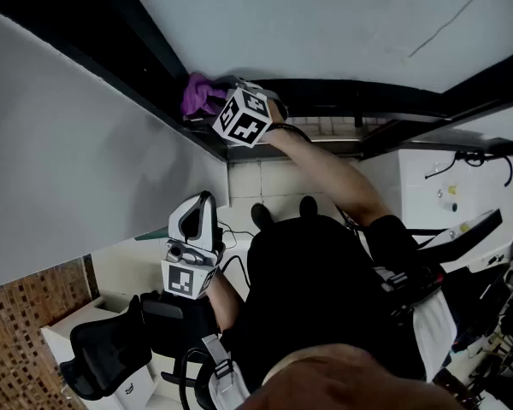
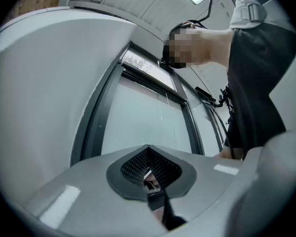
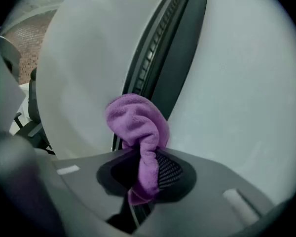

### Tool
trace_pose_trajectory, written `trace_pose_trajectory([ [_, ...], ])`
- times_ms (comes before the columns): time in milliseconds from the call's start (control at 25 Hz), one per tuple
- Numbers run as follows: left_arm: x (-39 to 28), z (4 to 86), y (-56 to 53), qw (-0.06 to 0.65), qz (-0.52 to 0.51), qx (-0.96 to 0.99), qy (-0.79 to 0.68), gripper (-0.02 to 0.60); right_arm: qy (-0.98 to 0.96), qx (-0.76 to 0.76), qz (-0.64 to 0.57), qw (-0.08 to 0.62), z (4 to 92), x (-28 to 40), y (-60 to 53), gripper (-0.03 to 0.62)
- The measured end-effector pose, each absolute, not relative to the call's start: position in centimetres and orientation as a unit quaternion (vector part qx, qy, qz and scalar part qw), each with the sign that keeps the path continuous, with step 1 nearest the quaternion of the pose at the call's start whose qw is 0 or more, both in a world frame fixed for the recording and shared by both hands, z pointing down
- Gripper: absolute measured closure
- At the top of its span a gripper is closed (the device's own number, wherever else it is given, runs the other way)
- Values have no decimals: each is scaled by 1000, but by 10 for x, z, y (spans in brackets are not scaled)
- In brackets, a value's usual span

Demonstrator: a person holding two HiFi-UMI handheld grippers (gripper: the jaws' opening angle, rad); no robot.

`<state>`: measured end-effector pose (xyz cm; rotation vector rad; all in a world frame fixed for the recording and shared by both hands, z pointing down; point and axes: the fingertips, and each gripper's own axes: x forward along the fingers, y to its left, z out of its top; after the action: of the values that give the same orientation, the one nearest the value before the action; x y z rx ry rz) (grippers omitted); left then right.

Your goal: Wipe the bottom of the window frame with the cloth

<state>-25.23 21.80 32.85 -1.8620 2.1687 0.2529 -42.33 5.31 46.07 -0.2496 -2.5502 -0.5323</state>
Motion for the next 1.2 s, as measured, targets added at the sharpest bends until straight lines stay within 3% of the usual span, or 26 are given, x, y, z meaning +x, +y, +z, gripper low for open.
trace_pose_trajectory([
  [240,-264,338,240,121,89,-625,766,580,-908,-100,-275,299,519,-462,57,527],
  [480,-268,334,232,121,84,-634,759,580,-878,-98,-353,308,519,-458,55,531],
  [1200,-220,337,145,113,88,-721,678,580,-637,44,-554,535,537,-257,-137,534],
])
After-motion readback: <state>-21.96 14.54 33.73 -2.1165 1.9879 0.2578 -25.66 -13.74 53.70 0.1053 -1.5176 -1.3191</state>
